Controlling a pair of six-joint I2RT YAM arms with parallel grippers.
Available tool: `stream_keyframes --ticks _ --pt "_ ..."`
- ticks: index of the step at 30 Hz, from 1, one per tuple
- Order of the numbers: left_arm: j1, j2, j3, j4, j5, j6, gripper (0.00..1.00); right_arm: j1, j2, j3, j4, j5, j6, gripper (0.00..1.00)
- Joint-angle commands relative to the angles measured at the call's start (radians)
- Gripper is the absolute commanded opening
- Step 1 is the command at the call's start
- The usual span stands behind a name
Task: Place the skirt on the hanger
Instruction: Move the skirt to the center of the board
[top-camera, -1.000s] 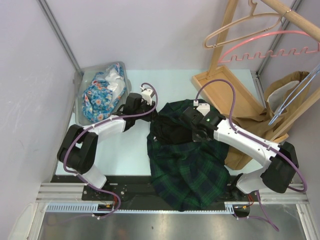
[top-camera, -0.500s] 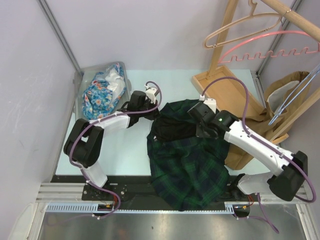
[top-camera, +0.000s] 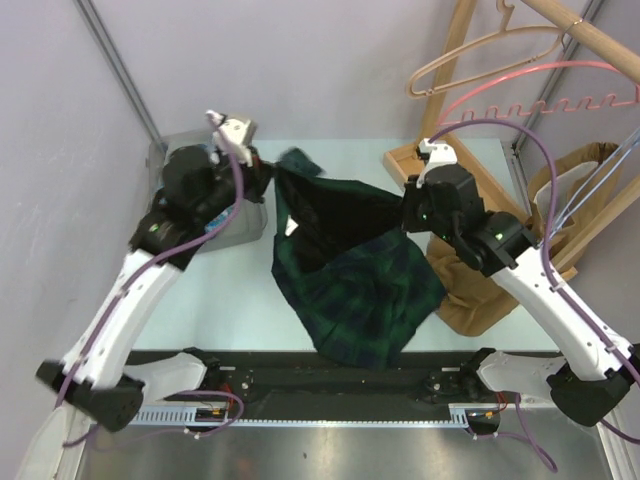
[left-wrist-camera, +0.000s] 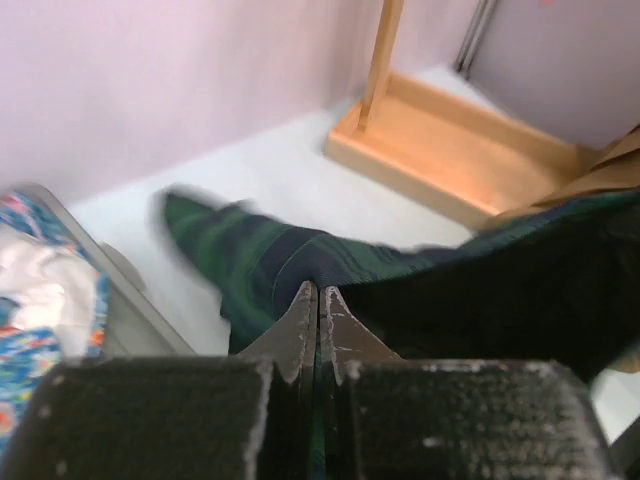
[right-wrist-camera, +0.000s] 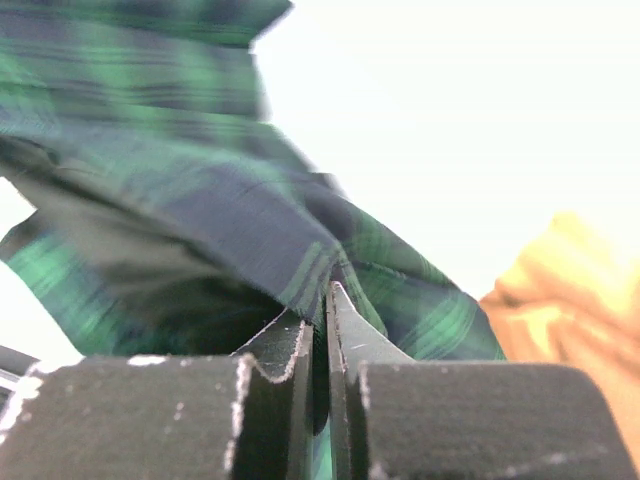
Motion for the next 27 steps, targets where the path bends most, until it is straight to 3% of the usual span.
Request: stream_keyframes --ticks 1,7,11,16,20,23,27 --pt "0.007 -0.136 0.066 -0.161 -0.015 0.049 0.00 -0.014 -0.022 0.124 0.081 -0.042 -0.116 0.00" --pt "0.007 -0.236 0.167 -0.248 0.010 0.056 0.00 -0.045 0.013 0.306 0.054 -0.063 -0.181 0.00" --pt "0.007 -0.239 0.108 -0.247 0.028 0.032 0.00 -0.060 0.053 0.330 0.040 -0.065 -0.173 0.00" --pt "0.007 -0.230 -0.021 -0.181 0.094 -0.026 0.00 -0.083 0.065 0.250 0.023 -0.025 -0.104 0.00" --pt "0.006 -0.202 -0.139 -0.152 0.039 -0.056 0.00 -0.121 0.091 0.108 0.003 -0.040 -0.051 0.00" --pt "0.007 -0.162 -0.288 -0.086 0.010 -0.096 0.00 -0.135 0.171 0.048 -0.027 -0.034 -0.034 0.07" --pt "0.007 -0.069 -0.349 0.009 0.022 -0.161 0.00 -0.124 0.296 0.031 -0.040 -0.007 -0.037 0.16"
